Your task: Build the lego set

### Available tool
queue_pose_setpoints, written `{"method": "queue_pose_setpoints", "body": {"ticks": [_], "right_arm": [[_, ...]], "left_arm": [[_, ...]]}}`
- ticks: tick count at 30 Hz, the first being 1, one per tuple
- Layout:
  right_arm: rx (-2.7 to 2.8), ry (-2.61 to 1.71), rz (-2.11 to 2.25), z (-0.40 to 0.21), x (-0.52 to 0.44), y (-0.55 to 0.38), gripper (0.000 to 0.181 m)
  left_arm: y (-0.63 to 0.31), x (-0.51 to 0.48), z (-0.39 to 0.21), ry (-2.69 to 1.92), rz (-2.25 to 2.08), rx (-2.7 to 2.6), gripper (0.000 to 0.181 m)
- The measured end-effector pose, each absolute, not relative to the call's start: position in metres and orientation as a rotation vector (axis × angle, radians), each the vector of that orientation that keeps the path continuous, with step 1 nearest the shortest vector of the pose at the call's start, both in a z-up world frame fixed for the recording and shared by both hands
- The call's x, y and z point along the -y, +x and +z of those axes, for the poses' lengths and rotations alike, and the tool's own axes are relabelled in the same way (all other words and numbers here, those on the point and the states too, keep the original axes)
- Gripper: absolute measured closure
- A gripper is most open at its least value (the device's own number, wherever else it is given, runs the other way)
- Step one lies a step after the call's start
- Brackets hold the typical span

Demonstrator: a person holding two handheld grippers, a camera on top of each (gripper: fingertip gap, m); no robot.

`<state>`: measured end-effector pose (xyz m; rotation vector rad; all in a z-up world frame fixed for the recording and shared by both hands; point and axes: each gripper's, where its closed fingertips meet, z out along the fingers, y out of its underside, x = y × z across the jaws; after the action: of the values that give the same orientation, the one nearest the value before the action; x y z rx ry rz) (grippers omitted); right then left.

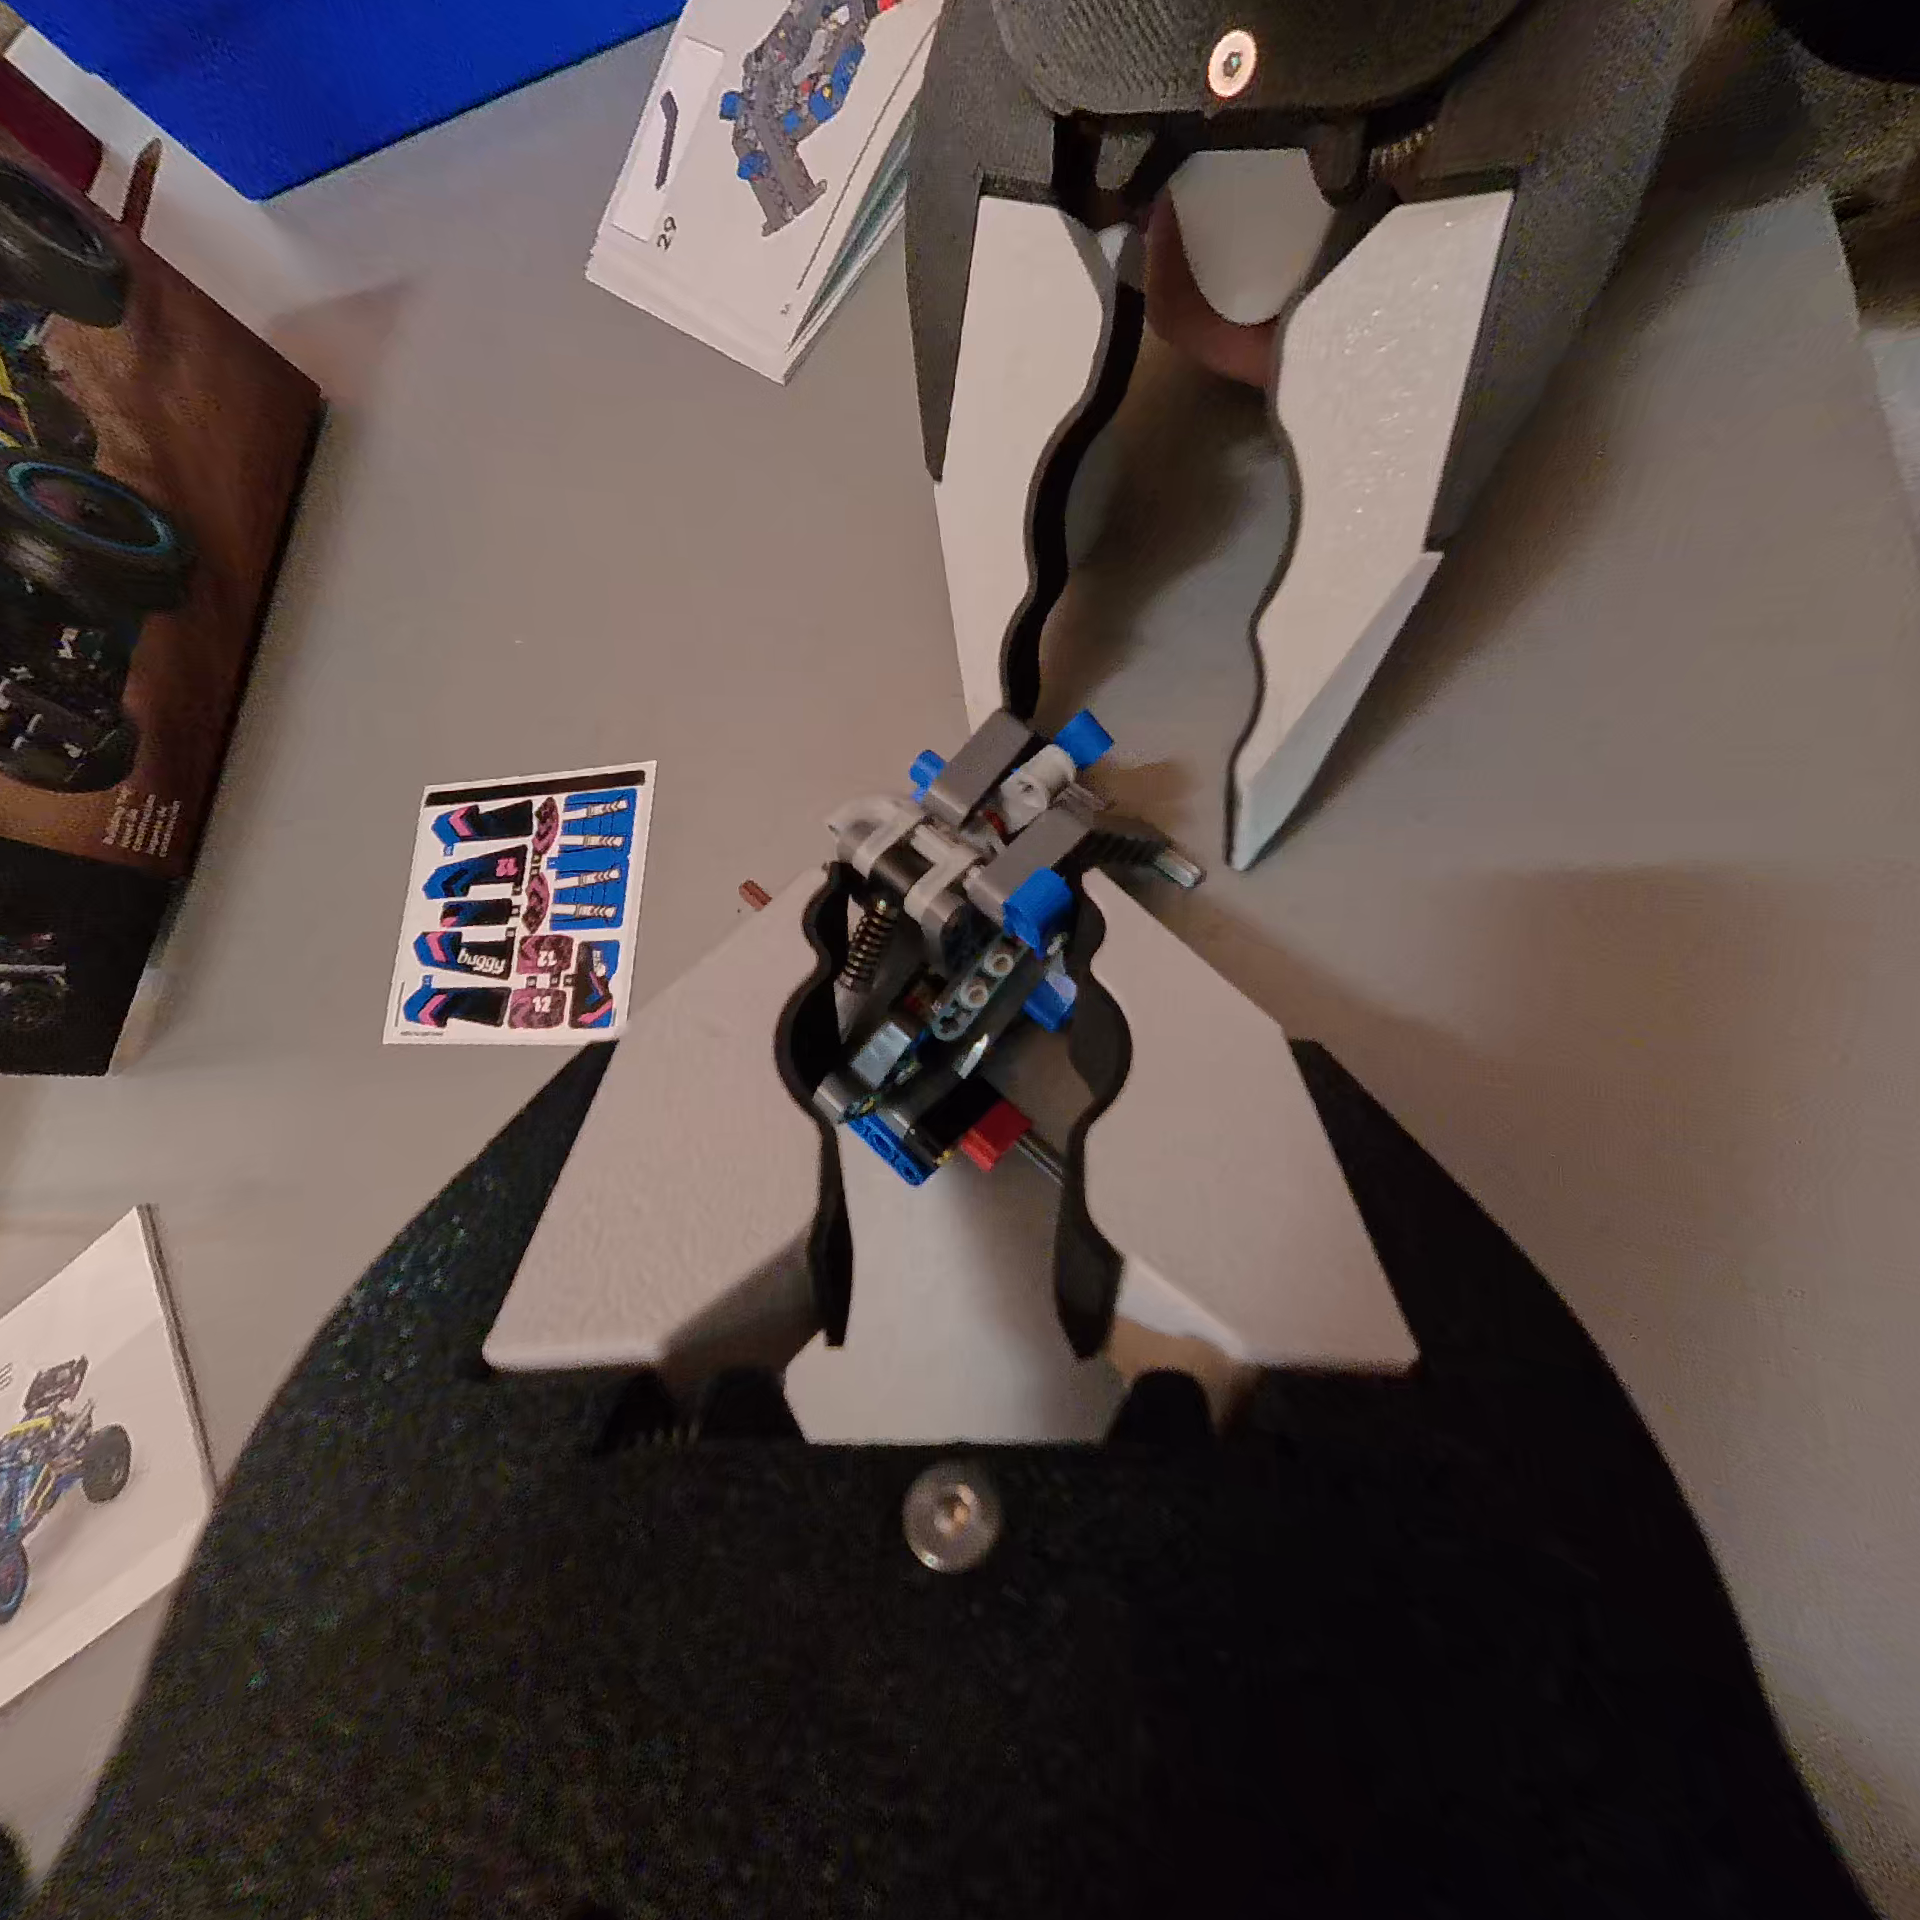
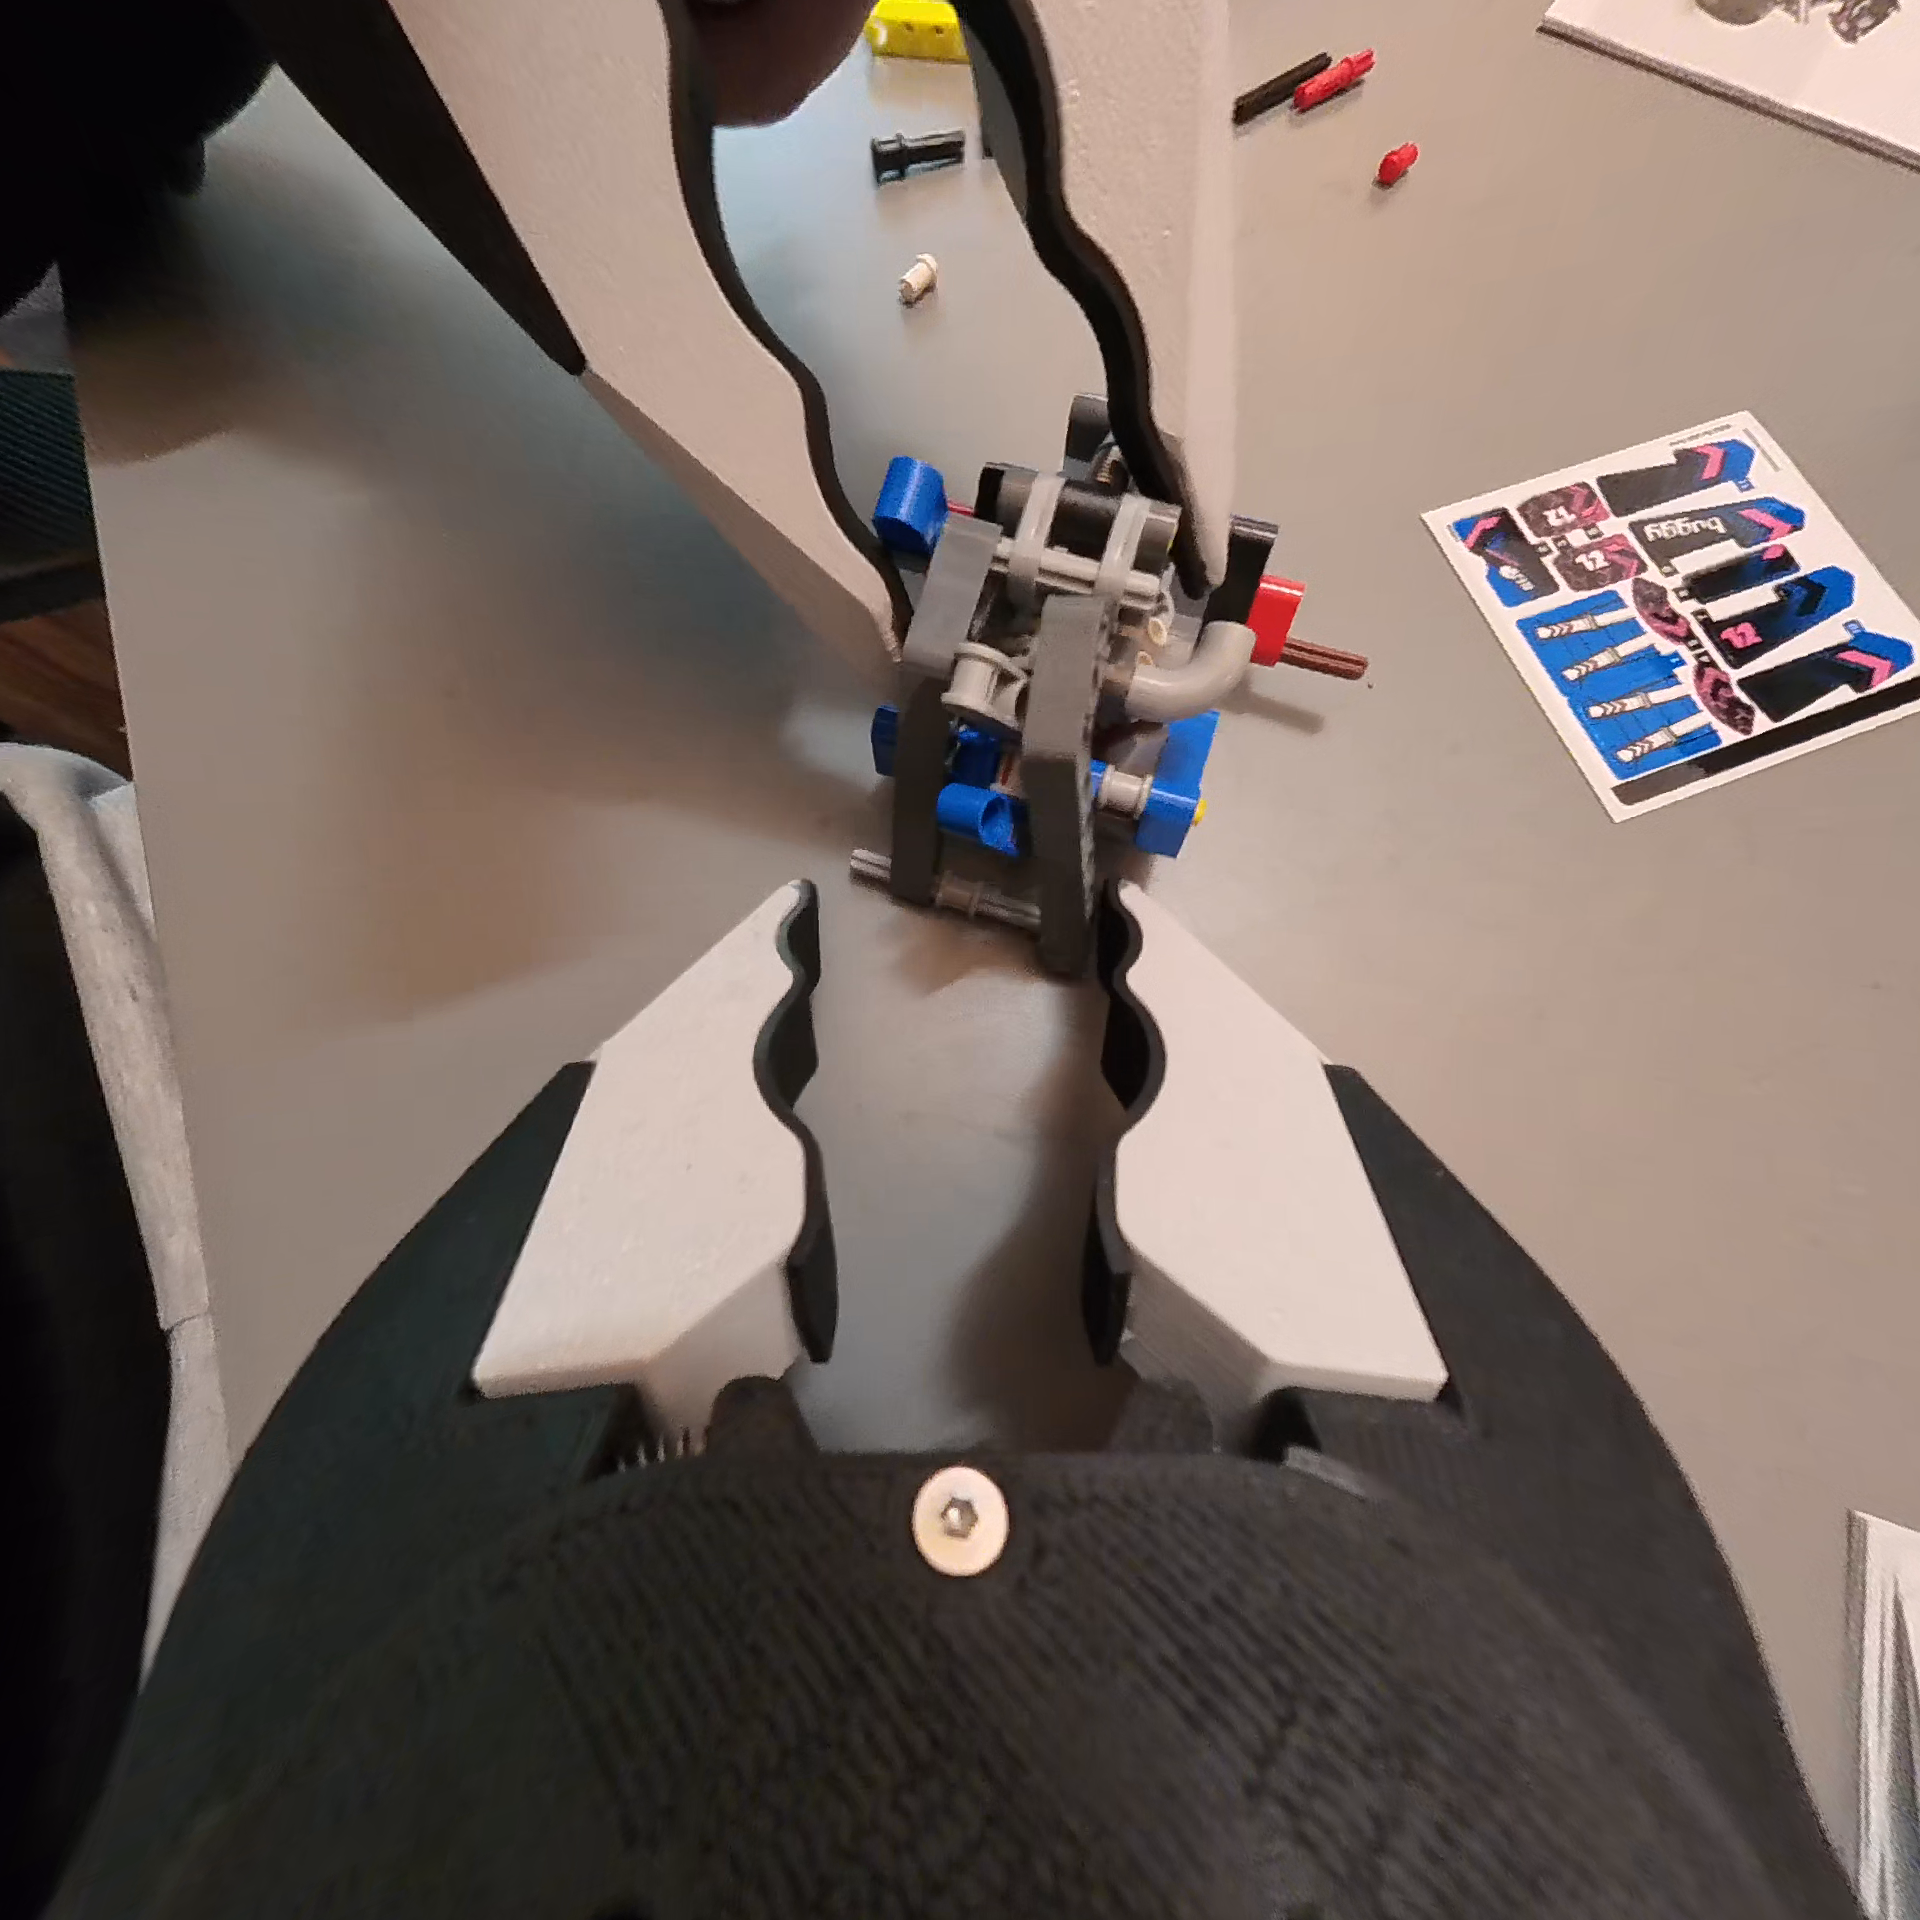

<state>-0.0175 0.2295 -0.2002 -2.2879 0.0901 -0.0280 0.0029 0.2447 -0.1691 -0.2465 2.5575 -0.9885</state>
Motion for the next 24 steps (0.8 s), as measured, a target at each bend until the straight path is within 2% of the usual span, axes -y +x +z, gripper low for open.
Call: {"method": "queue_pose_setpoints", "body": {"ticks": [4, 12, 15, 20, 24], "right_arm": [[-0.082, -2.286, -0.037, -0.2, -0.23, -0.018, 0.145], [-0.098, -2.281, 0.004, -0.199, -0.219, -0.017, 0.139], [-0.174, -2.273, 0.006, -0.199, -0.21, -0.008, 0.156], [-0.149, -2.285, -0.057, -0.2, -0.214, -0.003, 0.174], [-0.129, -2.286, -0.071, -0.2, -0.218, -0.003, 0.175]], "left_arm": [[0.002, -0.246, -0.169, -0.272, -0.986, -2.544, 0.143], [0.0, -0.247, -0.169, -0.291, -1.003, -2.52, 0.143], [-0.002, -0.248, -0.169, -0.285, -1.008, -2.534, 0.143], [-0.003, -0.247, -0.17, -0.291, -1.015, -2.547, 0.143], [-0.005, -0.246, -0.17, -0.293, -1.02, -2.556, 0.143]]}}
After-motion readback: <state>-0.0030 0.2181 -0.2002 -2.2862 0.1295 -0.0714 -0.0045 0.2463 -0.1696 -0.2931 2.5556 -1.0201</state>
